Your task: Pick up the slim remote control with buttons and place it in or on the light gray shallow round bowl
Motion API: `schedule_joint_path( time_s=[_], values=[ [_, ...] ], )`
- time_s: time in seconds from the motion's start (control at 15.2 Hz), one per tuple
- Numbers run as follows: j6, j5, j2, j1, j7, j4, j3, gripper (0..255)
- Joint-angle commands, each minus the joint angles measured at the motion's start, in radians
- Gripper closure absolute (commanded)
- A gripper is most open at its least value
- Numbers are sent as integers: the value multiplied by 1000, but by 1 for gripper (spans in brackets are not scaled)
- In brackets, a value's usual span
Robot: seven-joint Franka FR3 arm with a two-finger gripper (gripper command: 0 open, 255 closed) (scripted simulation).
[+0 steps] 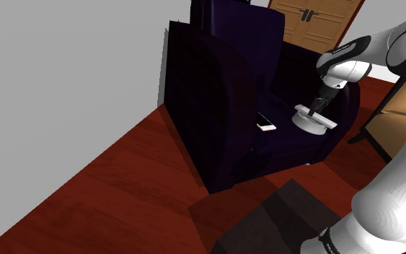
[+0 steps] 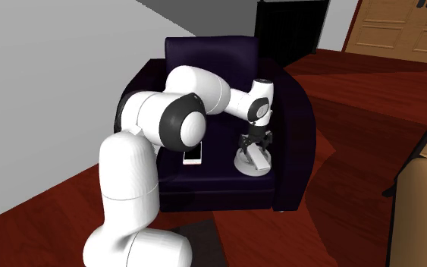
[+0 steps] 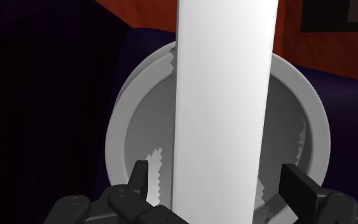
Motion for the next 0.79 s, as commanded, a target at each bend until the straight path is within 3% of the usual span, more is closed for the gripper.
schedule_joint_path(
  time_s=[0.0, 0.2, 0.73],
  values=[
    [-29, -10, -14, 3, 6, 17, -3, 0],
    [-113, -31, -46, 8, 21, 74, -9, 0],
    [-113, -31, -46, 8, 21, 74, -9, 0]
  ],
)
